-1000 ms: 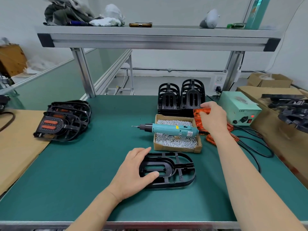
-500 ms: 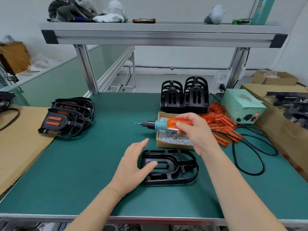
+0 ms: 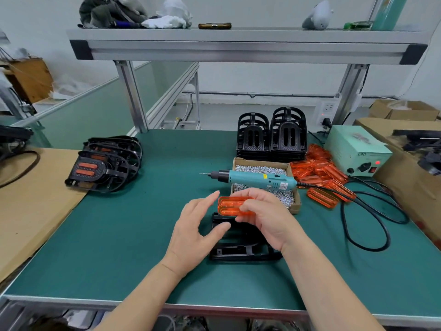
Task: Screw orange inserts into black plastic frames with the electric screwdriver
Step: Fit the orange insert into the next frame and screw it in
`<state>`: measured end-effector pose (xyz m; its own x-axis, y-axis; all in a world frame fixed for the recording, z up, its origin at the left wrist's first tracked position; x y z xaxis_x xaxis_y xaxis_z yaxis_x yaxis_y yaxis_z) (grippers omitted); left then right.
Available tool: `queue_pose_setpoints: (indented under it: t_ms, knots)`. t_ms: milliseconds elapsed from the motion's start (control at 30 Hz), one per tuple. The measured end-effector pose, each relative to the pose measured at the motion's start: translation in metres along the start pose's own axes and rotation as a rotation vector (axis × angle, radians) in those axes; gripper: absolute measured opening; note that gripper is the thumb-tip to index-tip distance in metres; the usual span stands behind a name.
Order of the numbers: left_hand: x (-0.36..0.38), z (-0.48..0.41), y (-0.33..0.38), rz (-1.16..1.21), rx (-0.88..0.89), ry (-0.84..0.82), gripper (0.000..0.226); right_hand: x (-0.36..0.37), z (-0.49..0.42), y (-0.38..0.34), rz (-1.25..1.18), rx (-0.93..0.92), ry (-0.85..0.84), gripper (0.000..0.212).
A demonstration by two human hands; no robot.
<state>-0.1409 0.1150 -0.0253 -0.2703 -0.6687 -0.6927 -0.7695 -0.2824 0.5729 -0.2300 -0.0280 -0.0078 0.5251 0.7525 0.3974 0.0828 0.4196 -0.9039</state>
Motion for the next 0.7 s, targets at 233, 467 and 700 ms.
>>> queue_pose_setpoints:
  t_ms: [233,467,700]
  knots:
    - [-0.001,0.000,0.000,-0.010,0.002,0.006,0.054,0.003,0.004,0.005,0.048,0.024,-0.035,0.031]
    - [-0.001,-0.001,0.001,-0.003,0.009,-0.014,0.052,0.003,0.007,-0.003,0.221,-0.053,-0.053,0.027]
    - [0.001,-0.001,0.004,-0.002,0.039,-0.043,0.053,0.003,0.003,-0.009,0.320,-0.079,-0.036,0.011]
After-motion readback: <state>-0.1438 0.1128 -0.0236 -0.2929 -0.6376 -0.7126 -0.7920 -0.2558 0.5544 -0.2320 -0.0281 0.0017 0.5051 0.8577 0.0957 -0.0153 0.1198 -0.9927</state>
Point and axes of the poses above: each hand's wrist, its own z-axis away from the middle knuckle, its own x-axis out of the palm, y = z × x, the point moved 6 cm from there along -z, towards the middle knuckle, and after that the axes turned 14 degrees about -z, right-handed, at the moved point
